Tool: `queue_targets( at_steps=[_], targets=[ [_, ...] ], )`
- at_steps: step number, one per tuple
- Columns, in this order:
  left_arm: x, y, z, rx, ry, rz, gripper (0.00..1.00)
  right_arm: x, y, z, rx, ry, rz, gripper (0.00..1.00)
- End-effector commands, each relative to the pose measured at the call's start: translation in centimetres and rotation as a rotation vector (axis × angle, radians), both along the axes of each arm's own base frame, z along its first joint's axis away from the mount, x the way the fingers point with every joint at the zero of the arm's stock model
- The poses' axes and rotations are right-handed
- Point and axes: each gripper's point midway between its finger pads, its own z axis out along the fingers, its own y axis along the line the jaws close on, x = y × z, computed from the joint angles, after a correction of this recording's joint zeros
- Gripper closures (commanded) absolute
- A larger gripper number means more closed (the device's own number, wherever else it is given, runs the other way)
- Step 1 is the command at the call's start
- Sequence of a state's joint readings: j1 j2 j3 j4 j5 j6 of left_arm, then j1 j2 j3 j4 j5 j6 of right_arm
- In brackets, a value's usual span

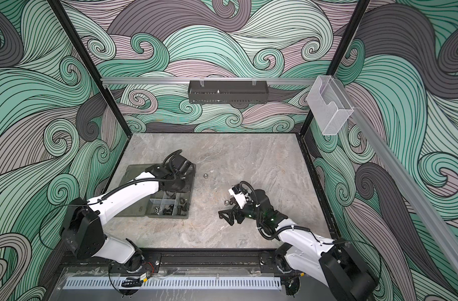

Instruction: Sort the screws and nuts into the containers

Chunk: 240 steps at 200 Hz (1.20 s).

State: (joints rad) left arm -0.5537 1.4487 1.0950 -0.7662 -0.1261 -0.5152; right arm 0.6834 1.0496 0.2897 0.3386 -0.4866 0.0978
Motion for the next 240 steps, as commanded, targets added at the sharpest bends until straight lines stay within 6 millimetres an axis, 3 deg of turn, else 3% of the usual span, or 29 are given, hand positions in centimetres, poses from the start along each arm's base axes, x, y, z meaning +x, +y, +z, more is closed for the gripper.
queue_targets(
  at_steps=[1,60,111,174,240],
  targets=[
    [-0.7,3.0,-0.8,0.067,0.037,0.041,0.79,-0.3,1.1,1.1,-0.013,-0.101,0.044,0.01],
    [0.2,5.6,-2.3,0.074,0.043,0.105,0.8,-1.8,2.7,1.9,0.041,-0.238,0.092,0.01],
    [1.0,5.7,-3.2,0.083,0.064,0.123,0.81,-4.3,4.1,2.3,0.022,-0.393,0.168,0.01],
    [0.2,6.4,-2.7,0.106,0.088,0.153,0.81,-4.0,2.9,2.9,0.007,-0.49,0.123,0.01],
    [-1.6,7.8,-4.6,0.19,0.181,0.153,0.8,-3.8,3.4,2.0,-0.01,-0.464,0.129,0.01]
  ],
)
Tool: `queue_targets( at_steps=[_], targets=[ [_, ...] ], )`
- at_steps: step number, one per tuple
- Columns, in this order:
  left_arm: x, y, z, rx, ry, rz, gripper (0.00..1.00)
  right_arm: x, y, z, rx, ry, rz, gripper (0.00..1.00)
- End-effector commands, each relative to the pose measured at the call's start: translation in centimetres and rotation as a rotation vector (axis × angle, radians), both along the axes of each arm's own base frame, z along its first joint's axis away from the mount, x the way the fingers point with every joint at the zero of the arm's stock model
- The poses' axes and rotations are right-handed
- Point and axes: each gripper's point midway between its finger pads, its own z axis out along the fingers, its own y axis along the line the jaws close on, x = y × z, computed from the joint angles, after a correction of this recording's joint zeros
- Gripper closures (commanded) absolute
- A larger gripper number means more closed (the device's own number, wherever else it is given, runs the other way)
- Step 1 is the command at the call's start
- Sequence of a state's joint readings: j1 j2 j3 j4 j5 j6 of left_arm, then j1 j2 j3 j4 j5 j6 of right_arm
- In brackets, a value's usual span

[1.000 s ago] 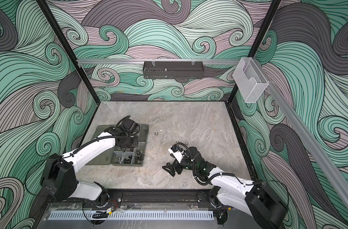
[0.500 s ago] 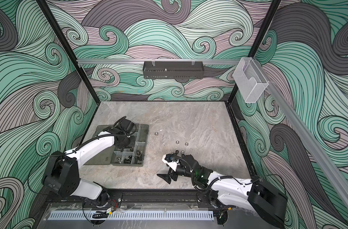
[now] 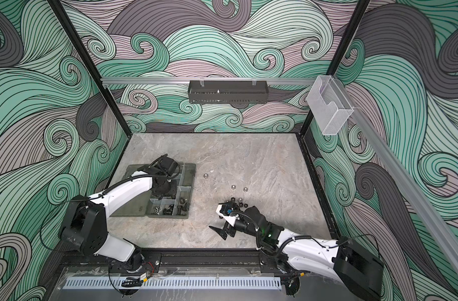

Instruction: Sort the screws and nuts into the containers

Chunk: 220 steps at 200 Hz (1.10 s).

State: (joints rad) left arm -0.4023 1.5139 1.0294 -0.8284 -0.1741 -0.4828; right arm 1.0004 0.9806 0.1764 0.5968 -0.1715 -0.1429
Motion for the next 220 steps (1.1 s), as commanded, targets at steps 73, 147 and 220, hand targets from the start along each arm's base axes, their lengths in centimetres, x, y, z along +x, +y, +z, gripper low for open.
queue_targets(
  at_steps=[73,147,220],
  targets=[
    [1.7,-0.1,0.6,0.009,-0.034,0.01,0.72,-0.8,0.6,0.2,-0.002,-0.001,0.059,0.01],
    [1.4,-1.2,2.3,-0.078,-0.129,-0.032,0.68,-0.2,-2.4,1.8,0.022,-0.06,-0.059,0.01],
    [-1.0,-4.8,5.6,-0.238,-0.217,-0.177,0.68,0.1,-4.4,2.6,0.057,-0.022,-0.14,0.01]
  ],
)
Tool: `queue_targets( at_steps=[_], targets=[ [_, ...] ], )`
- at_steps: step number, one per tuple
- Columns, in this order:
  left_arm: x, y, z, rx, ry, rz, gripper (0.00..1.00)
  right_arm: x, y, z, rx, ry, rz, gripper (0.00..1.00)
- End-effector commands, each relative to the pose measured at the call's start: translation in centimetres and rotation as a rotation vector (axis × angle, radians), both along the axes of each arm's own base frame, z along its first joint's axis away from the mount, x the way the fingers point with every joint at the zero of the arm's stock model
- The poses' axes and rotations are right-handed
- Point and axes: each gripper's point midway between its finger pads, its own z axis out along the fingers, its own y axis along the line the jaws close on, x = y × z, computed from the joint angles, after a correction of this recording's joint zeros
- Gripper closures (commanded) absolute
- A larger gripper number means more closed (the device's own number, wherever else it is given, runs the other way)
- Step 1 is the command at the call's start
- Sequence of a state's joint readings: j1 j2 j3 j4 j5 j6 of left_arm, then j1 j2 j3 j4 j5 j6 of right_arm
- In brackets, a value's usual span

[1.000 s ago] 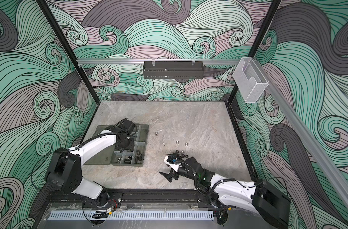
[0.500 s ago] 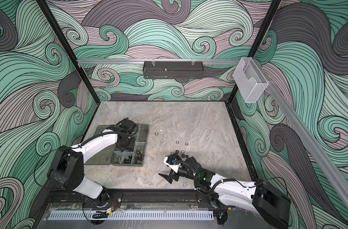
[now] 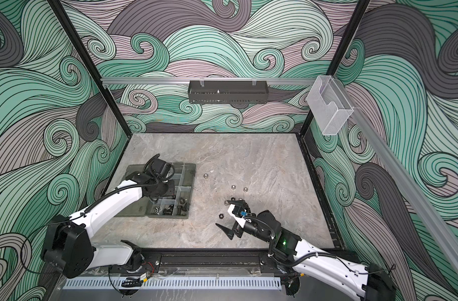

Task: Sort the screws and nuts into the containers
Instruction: 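Move the open left gripper back to the pile over a black hex nut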

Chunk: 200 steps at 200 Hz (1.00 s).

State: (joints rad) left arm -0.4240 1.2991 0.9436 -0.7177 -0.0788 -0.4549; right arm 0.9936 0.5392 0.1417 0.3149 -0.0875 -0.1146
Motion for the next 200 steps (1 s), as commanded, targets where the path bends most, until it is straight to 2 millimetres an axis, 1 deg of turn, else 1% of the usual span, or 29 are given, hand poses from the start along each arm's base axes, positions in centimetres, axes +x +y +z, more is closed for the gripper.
queue_targets(
  at_steps=[1,18,30,52,67,90,103,107,110,126,143,168,183,200],
  targets=[
    [-0.8,-2.6,1.9,-0.062,-0.044,-0.109,0.68,0.7,-0.6,-1.5,-0.047,0.043,-0.046,0.01],
    [-1.6,-5.0,2.8,-0.101,-0.068,-0.188,0.67,1.3,-0.8,-2.3,-0.068,0.097,-0.074,0.01],
    [-2.3,-6.9,2.9,-0.099,-0.077,-0.248,0.67,1.4,-0.7,-2.5,-0.074,0.14,-0.067,0.01],
    [-3.2,-9.4,3.0,-0.1,-0.084,-0.296,0.67,1.4,-0.7,-2.9,-0.063,0.205,-0.053,0.01],
    [-3.5,-11.1,2.7,-0.112,-0.082,-0.327,0.67,1.5,-0.8,-2.9,-0.057,0.229,-0.06,0.01],
    [-4.2,-13.2,1.7,-0.111,-0.048,-0.365,0.67,1.7,-1.3,-2.8,-0.019,0.272,-0.079,0.01],
    [-4.7,-14.9,1.3,-0.111,-0.036,-0.402,0.66,1.5,-1.7,-3.1,0.007,0.328,-0.086,0.01],
    [-4.9,-15.5,1.5,-0.119,-0.041,-0.415,0.66,1.4,-1.7,-3.2,0.014,0.344,-0.083,0.01],
    [-5.0,-15.9,0.6,-0.106,-0.023,-0.423,0.66,1.2,-1.7,-3.3,0.018,0.361,-0.075,0.01],
    [-5.6,-18.2,-0.5,-0.101,-0.004,-0.47,0.64,0.7,-2.0,-3.8,0.037,0.436,-0.081,0.01],
    [-6.1,-19.9,-1.8,-0.087,0.019,-0.495,0.64,0.5,-2.2,-4.0,0.054,0.482,-0.093,0.01],
    [-6.8,-21.9,-3.4,-0.086,0.049,-0.501,0.63,0.6,-2.4,-3.7,0.066,0.48,-0.105,0.01],
    [-7.2,-22.9,-4.3,-0.093,0.061,-0.497,0.63,0.2,-2.3,-3.2,0.07,0.473,-0.079,0.01],
    [-7.6,-23.7,-5.4,-0.107,0.095,-0.481,0.63,0.3,-3.0,-3.4,0.082,0.489,-0.114,0.01]
  ],
)
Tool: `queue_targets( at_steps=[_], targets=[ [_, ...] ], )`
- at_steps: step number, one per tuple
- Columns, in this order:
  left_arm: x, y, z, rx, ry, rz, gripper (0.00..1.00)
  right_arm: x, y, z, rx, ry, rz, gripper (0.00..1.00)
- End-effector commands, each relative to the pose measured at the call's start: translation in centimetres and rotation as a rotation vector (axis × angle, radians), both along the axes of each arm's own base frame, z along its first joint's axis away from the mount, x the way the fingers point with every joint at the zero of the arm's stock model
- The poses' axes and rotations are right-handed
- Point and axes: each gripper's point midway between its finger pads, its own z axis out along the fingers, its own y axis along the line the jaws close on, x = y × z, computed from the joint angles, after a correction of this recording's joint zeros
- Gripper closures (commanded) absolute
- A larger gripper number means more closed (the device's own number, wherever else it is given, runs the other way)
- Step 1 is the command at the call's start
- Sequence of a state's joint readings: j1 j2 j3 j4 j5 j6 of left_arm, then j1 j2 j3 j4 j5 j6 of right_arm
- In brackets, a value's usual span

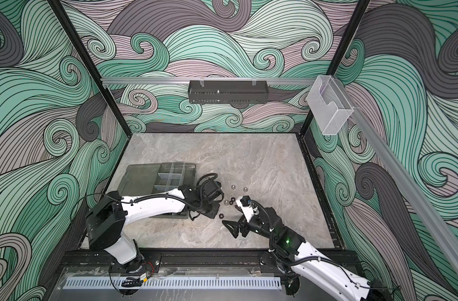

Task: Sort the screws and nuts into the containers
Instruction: 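Move the open left gripper back to the pile over a black hex nut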

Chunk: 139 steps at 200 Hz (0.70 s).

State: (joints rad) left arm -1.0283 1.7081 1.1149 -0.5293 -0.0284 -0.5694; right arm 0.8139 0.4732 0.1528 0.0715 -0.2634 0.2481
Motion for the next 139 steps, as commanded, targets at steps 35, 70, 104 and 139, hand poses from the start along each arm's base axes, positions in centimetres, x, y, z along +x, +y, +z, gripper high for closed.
queue_targets(
  at_steps=[35,70,104,139],
  targets=[
    [-0.6,-3.0,-0.7,-0.038,0.03,0.048,0.62,-0.5,-1.6,0.5,0.053,0.016,-0.06,0.01],
    [-0.2,-3.3,-1.5,0.001,0.02,0.036,0.61,-0.9,-1.8,0.9,0.071,-0.002,-0.048,0.01],
    [0.1,-2.8,-2.7,0.067,0.024,0.05,0.61,-1.1,-1.7,1.0,0.071,-0.003,-0.036,0.01],
    [0.3,-2.3,-3.0,0.106,0.016,0.054,0.61,-1.2,-1.6,1.0,0.069,-0.002,-0.024,0.01]
  ],
)
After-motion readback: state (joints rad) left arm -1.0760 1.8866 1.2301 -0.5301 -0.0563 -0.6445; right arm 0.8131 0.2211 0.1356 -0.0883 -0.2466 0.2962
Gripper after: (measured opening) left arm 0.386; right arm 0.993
